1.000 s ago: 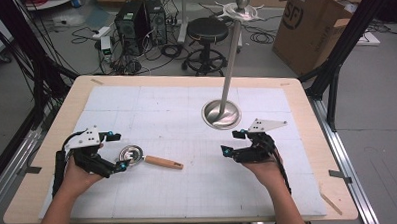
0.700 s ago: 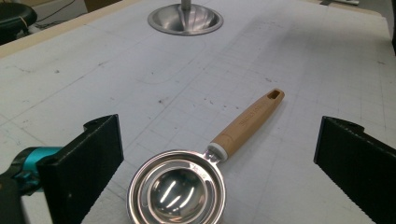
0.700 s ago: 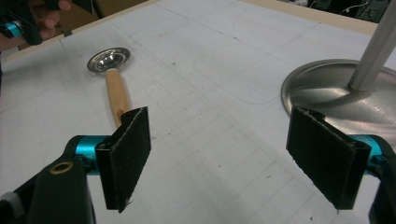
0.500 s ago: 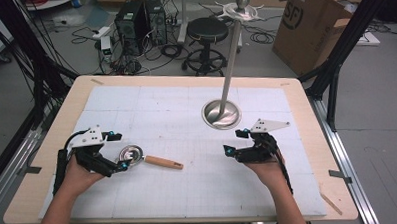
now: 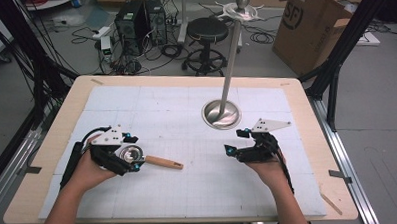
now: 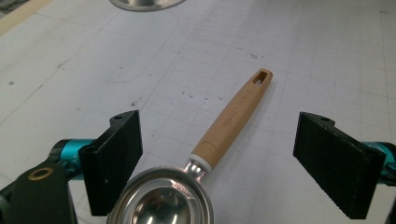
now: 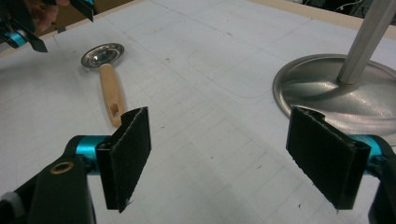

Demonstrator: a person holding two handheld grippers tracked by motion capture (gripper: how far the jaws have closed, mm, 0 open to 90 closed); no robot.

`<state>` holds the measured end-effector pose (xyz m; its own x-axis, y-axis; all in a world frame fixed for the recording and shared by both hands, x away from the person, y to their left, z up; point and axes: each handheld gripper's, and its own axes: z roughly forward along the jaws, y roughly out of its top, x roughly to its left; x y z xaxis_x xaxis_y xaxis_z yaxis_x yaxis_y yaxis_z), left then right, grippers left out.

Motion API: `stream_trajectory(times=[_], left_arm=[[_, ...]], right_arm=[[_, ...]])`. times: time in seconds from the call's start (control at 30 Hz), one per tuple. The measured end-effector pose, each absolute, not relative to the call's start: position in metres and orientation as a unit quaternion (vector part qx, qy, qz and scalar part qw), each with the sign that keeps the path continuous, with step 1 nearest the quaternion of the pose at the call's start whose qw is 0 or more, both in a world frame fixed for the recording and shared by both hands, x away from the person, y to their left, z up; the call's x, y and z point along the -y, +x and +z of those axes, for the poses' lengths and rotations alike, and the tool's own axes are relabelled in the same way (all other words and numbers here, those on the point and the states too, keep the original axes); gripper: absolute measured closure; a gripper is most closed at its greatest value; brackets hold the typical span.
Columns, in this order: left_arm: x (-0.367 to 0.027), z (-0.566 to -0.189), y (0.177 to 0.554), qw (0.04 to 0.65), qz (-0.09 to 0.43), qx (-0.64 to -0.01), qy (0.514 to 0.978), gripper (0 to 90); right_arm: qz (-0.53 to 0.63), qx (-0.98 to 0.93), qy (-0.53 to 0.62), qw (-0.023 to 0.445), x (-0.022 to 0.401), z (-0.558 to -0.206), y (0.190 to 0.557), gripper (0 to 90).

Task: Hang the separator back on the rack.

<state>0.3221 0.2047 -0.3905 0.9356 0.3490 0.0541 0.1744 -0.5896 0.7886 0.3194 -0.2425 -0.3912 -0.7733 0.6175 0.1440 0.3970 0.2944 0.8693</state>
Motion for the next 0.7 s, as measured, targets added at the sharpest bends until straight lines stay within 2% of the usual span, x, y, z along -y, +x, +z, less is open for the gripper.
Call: stream_trajectory(times=[0.03,0.17,0.5,0.57,0.6,0.7], left_arm=[[-0.199,-0.390,0.326,0.403,0.102,-0.140,0.899,20.2],[-0.193,-0.389,0.332,0.375,0.098,-0.137,0.912,22.6],[-0.190,-0.397,0.340,0.346,0.085,-0.135,0.925,33.7],[-0.188,-0.398,0.341,0.326,0.082,-0.126,0.933,36.6],[-0.182,-0.398,0.342,0.298,0.088,-0.119,0.943,36.8],[-0.177,-0.397,0.343,0.284,0.084,-0.108,0.949,38.8]], right_arm=[[0.505,-0.795,0.317,0.110,0.243,-0.391,0.320,21.4],[0.504,-0.795,0.319,0.107,0.243,-0.392,0.321,21.4],[0.504,-0.798,0.313,0.100,0.240,-0.394,0.323,22.0],[0.503,-0.799,0.314,0.098,0.239,-0.395,0.323,22.0],[0.502,-0.801,0.312,0.097,0.239,-0.395,0.324,22.0],[0.503,-0.801,0.312,0.097,0.239,-0.395,0.324,22.3]])
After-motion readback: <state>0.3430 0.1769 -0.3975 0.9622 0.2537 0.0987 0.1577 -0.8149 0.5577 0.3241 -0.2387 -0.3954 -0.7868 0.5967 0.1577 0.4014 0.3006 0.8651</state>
